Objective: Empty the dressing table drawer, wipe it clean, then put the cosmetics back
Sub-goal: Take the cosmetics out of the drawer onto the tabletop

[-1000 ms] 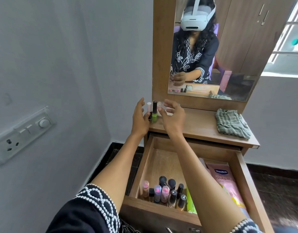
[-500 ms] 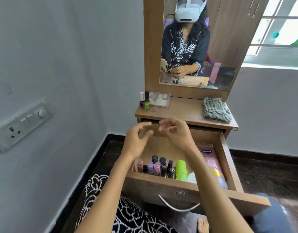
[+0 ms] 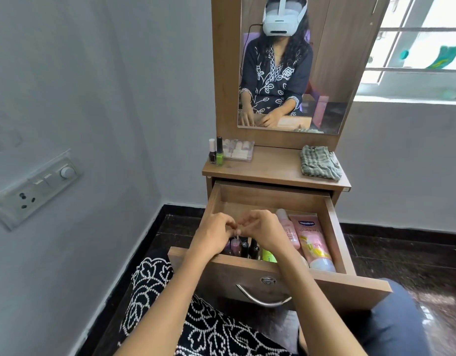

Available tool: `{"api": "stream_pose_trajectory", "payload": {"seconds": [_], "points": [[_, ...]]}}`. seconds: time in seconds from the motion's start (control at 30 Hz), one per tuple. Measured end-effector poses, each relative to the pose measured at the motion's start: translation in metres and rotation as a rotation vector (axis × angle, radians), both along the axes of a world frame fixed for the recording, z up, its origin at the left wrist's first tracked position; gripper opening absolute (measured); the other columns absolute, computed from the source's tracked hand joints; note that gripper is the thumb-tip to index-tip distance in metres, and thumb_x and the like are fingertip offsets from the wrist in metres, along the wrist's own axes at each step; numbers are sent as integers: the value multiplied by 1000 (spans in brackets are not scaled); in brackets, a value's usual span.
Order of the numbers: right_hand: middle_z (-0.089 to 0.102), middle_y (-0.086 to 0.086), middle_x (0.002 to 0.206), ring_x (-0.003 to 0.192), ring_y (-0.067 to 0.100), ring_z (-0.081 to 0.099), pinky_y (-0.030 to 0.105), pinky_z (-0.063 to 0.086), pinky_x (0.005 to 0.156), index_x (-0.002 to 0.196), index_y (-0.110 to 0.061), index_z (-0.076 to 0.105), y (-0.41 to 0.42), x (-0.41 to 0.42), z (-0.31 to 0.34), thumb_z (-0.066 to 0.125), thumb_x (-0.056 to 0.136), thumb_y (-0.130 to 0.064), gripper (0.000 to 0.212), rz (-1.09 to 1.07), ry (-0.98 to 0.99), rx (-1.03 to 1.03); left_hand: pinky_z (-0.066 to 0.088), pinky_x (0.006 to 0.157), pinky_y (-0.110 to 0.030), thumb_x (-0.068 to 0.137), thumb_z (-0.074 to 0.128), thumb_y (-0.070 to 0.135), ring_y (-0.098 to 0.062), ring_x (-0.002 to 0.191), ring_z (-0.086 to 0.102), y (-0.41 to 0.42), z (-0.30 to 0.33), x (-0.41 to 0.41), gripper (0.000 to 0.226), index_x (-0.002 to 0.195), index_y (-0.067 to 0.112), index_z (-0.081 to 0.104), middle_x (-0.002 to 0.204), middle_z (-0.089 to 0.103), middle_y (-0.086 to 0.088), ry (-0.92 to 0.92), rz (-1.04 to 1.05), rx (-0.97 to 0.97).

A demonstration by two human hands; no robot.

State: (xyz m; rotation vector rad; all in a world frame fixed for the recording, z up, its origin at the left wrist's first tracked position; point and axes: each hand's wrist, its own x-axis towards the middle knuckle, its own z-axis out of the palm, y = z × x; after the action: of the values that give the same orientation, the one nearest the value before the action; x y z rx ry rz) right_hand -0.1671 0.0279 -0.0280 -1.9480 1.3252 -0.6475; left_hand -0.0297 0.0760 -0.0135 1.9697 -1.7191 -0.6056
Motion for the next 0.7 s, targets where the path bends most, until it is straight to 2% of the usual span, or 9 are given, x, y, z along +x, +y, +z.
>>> {"api": "stream_pose_trajectory", "payload": {"seconds": [0.1, 0.23, 0.4, 0.57, 0.7], "points": [[71, -3, 76, 72, 12, 67, 31, 56, 69, 77, -19, 73, -1, 0, -4, 83, 67, -29, 17, -15, 55, 44, 49, 82, -32, 91, 59, 25, -17, 94, 61, 1, -2, -1, 18, 103, 19, 70, 107, 66, -2, -29, 9, 2], [72, -4, 72, 72, 12, 68, 36, 58, 73, 73, -23, 76, 0, -2, -8, 83, 66, -32, 14, -32, 74, 63, 47, 82, -29, 92, 56, 29, -15, 98, 60, 4, -6, -2, 20, 104, 20, 70, 109, 66, 1, -53, 20, -11], [73, -2, 73, 71, 12, 68, 33, 58, 71, 76, -19, 77, -1, -2, -9, 83, 65, -33, 19, -44, 77, 44, 49, 84, -28, 91, 58, 29, -13, 99, 61, 1, -9, 0, 22, 108, 20, 70, 111, 66, 2, -56, 28, -21], [74, -1, 87, 77, 11, 68, 30, 58, 74, 90, -17, 77, -2, -1, -10, 81, 69, -29, 25, -18, 110, 6, 48, 83, -26, 90, 59, 27, -12, 101, 61, -1, -9, 0, 25, 113, 19, 67, 114, 66, 1, -50, 19, -33], [74, 1, 94, 81, 12, 67, 26, 56, 76, 95, -18, 77, -3, -3, -10, 78, 72, -19, 23, 1, 147, -31, 48, 84, -26, 89, 61, 24, -13, 102, 61, -2, -9, 0, 25, 113, 19, 67, 116, 65, 1, -49, 17, -43]]}}
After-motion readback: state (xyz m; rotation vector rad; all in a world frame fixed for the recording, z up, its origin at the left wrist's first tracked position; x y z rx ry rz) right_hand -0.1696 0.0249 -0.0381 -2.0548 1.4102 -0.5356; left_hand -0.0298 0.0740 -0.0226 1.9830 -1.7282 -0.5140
